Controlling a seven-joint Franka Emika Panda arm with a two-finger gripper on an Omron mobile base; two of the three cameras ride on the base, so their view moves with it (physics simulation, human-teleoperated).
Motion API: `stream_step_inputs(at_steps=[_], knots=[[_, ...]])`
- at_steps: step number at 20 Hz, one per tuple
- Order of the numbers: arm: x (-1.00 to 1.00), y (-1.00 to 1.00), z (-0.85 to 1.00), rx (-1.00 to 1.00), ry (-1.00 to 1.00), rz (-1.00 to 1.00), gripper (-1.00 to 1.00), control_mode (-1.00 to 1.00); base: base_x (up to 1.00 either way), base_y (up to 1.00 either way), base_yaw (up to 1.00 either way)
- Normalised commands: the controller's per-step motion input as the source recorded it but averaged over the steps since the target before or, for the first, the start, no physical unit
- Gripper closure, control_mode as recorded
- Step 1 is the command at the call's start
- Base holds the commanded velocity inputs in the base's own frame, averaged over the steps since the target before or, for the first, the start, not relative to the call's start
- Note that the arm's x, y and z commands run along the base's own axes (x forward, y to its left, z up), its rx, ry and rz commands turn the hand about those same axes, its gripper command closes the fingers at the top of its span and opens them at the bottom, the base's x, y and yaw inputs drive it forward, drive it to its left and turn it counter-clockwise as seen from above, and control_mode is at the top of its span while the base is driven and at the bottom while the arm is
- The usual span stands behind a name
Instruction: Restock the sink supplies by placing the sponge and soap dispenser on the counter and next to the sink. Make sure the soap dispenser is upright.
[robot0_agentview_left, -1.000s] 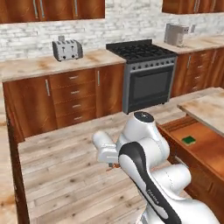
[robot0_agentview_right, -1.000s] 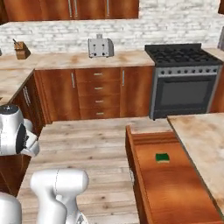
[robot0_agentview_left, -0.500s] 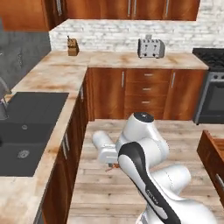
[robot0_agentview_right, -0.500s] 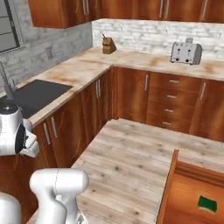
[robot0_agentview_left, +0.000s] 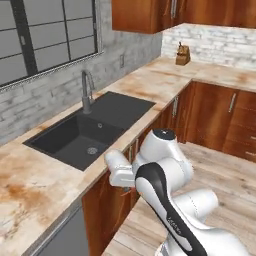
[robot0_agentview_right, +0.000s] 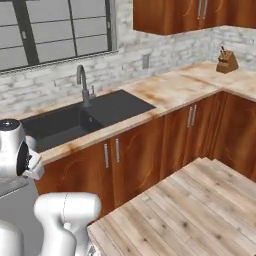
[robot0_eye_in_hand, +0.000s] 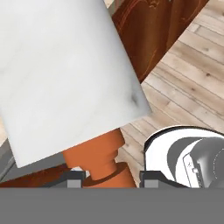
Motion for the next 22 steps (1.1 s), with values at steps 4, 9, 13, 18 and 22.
stream_step_inputs(at_steps=[4, 9, 13, 18, 22], knots=[[0.0, 0.0, 0.0, 0.0, 0.0, 0.0, 1.0, 1.0, 0.7, -0.48, 0.62], [0.0, 0.0, 0.0, 0.0, 0.0, 0.0, 1.0, 1.0, 0.84, -0.06, 0.6], [0.0, 0.0, 0.0, 0.0, 0.0, 0.0, 1.0, 1.0, 0.56, -0.05, 0.62], [0.0, 0.0, 0.0, 0.0, 0.0, 0.0, 1.0, 1.0, 0.28, -0.28, 0.3], [0.94, -0.02, 0.14, 0.0, 0.07, -0.07, 1.0, -1.0, 0.0, 0.0, 0.0]])
